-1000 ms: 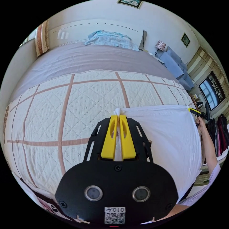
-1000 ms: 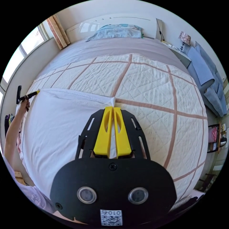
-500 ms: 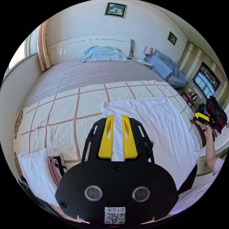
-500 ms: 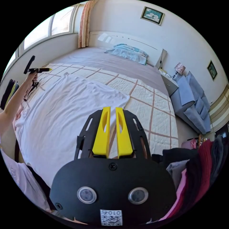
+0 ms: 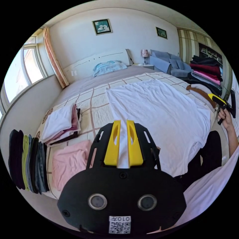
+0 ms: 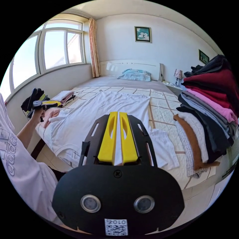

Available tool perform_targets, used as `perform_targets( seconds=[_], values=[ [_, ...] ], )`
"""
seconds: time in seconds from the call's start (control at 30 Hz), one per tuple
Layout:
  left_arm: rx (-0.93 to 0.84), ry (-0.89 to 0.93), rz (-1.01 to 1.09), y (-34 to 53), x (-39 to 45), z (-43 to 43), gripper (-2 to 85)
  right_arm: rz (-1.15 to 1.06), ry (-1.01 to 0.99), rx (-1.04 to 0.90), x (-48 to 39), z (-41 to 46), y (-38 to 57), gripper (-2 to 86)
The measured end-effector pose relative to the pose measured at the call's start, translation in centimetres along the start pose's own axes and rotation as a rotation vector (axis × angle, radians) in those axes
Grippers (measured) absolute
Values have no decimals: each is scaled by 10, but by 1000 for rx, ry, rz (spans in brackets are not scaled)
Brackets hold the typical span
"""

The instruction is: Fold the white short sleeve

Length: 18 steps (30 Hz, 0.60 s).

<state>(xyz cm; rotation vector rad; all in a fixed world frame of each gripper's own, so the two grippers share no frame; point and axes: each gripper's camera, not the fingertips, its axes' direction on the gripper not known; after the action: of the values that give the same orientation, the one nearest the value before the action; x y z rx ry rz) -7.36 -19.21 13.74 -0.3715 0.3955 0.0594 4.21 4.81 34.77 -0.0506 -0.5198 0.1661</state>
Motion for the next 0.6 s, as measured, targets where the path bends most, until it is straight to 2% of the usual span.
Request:
perform_targets(
  seconds=[0.13,0.2,0.3,0.47,0.6],
  values=[
    [-82,58,-168,79,-36,-11,66,11,-105,-37,-34,-5,15,58],
    [-71,243,-392,133,-66,-6,72,-8,-127,-49,-53,-8,20,58],
    [4,417,-621,185,-89,10,84,-74,-142,-41,-84,-19,24,55],
    [145,466,-730,210,-91,25,98,-153,-105,-31,-120,-47,27,57],
    [112,437,-733,202,-80,51,85,-169,-38,-20,-135,-69,41,57]
  ],
)
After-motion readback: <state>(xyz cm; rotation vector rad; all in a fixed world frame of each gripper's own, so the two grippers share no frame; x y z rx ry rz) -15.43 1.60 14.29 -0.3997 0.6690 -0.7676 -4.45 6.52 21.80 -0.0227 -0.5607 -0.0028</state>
